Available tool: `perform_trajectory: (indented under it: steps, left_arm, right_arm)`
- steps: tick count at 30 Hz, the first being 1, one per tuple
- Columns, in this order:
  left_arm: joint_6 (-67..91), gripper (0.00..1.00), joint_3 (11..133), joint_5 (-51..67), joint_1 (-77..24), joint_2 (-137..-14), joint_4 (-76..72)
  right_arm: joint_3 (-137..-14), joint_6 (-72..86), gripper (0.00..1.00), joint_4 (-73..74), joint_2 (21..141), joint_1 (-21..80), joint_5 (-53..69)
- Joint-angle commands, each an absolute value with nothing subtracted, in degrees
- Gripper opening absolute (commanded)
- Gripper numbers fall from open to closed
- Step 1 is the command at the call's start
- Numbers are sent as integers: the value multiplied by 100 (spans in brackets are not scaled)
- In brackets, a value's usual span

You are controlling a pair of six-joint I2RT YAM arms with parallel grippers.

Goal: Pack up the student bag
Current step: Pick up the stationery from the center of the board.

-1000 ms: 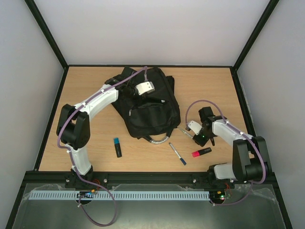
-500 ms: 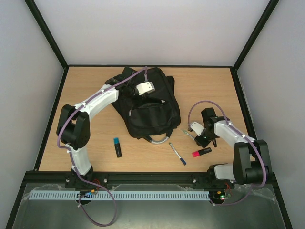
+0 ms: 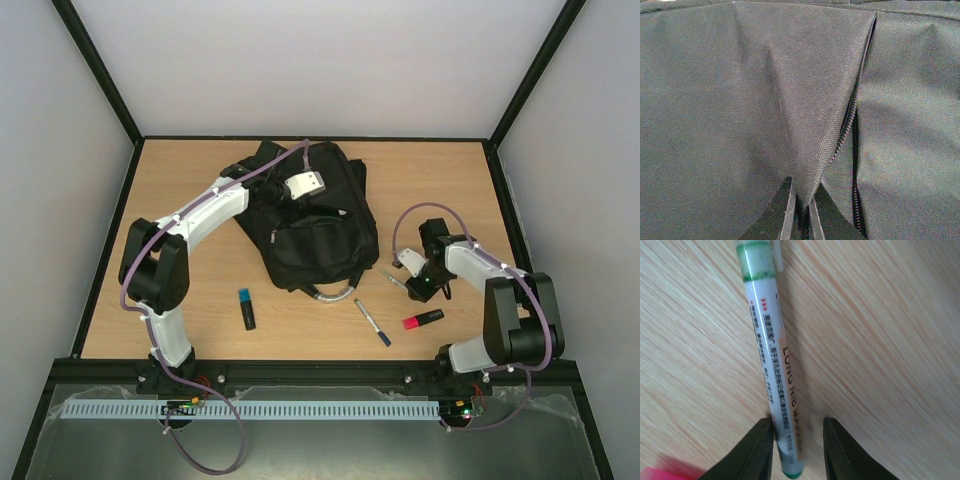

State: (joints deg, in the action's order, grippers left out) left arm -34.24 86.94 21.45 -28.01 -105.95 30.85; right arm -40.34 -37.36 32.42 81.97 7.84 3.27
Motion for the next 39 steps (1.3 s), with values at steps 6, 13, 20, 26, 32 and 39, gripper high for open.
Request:
perform_trajectory:
  steps: [6, 13, 20, 26, 32, 39]
  left_arm:
    - [-3391, 2, 8684, 2626, -2909, -10334, 3146]
    - [-3367, 2, 8714, 2641, -2909, -10365, 3117]
    - [-3349, 2, 8733, 2630, -2886, -10362, 3120]
    - [-3273, 2, 8726, 2676, -2890, -10385, 3081]
    - [-3252, 2, 8776, 2662, -2892, -10400, 3076]
    - [-3252, 2, 8771, 2642, -2895, -10390, 3076]
  right_arm:
    - [-4300, -3499, 14, 3313, 8748, 751, 448]
    - [-4835, -2765, 1, 3722, 8788, 660, 566]
    - [-6078, -1991, 1, 4647, 8618, 598, 1730]
    - [-7724, -1731, 1, 5268, 9000, 598, 2983]
    - [-8237, -1721, 1, 5735, 9232, 704, 4105]
    - [-7539, -1333, 1, 5592, 9062, 1263, 4622]
